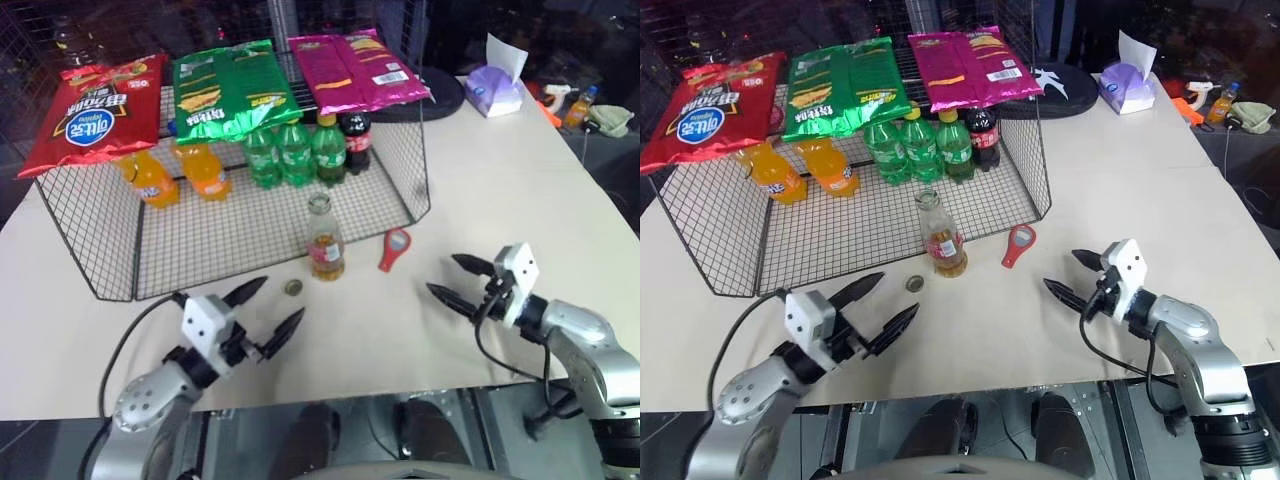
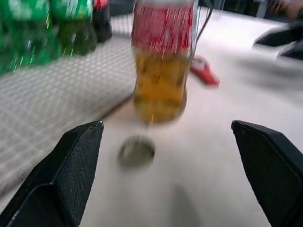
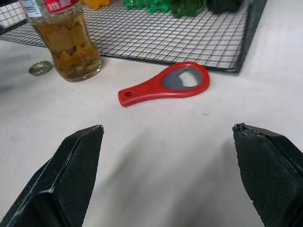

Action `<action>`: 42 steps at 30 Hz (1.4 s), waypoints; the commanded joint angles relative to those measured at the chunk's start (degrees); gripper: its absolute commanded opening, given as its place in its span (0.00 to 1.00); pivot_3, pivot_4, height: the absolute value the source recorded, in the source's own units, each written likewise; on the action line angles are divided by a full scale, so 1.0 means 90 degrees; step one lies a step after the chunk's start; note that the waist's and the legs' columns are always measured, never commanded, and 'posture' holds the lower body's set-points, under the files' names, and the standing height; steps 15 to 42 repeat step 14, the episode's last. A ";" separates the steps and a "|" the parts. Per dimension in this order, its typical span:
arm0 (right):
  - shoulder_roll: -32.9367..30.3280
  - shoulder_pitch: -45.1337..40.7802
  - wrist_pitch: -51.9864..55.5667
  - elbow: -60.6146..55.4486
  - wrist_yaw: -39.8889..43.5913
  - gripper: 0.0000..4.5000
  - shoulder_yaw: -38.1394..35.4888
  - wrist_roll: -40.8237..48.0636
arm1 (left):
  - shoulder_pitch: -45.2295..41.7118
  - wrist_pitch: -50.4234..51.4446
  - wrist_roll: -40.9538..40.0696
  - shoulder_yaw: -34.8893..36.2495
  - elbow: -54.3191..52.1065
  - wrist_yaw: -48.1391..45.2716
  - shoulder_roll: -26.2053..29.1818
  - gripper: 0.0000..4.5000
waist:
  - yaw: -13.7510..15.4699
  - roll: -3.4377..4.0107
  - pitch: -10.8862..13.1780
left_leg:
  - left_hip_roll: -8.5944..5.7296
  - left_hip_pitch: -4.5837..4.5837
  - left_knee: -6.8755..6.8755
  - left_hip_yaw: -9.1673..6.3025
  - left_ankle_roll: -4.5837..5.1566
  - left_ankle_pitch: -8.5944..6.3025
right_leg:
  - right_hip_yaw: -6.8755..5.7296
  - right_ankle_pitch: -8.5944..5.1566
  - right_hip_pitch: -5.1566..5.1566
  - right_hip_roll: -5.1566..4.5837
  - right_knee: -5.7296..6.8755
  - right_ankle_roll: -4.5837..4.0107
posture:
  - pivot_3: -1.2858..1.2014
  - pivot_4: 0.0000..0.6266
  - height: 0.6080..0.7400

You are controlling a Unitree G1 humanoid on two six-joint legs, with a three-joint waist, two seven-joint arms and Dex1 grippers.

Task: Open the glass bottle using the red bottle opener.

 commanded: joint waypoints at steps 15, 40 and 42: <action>-0.0282 0.0794 -0.1795 0.1061 0.1228 0.98 -0.0566 -0.0070 | 0.0699 -0.0102 0.0209 0.0637 0.0343 0.0095 -0.0004 1.00 | 0.0003 0.0001 0.0002 | 0.0005 0.0028 0.0000 0.0007 0.0015 -0.0009 | 0.0006 0.0000 0.0023 0.0000 0.0001 0.0000 | 0.52 0.24 1.00; -0.0282 0.0794 -0.1795 0.1061 0.1228 0.98 -0.0566 -0.0070 | 0.0699 -0.0102 0.0209 0.0637 0.0343 0.0095 -0.0004 1.00 | 0.0003 0.0001 0.0002 | 0.0005 0.0028 0.0000 0.0007 0.0015 -0.0009 | 0.0006 0.0000 0.0023 0.0000 0.0001 0.0000 | 0.52 0.24 1.00; -0.0282 0.0794 -0.1795 0.1061 0.1228 0.98 -0.0566 -0.0070 | 0.0699 -0.0102 0.0209 0.0637 0.0343 0.0095 -0.0004 1.00 | 0.0003 0.0001 0.0002 | 0.0005 0.0028 0.0000 0.0007 0.0015 -0.0009 | 0.0006 0.0000 0.0023 0.0000 0.0001 0.0000 | 0.52 0.24 1.00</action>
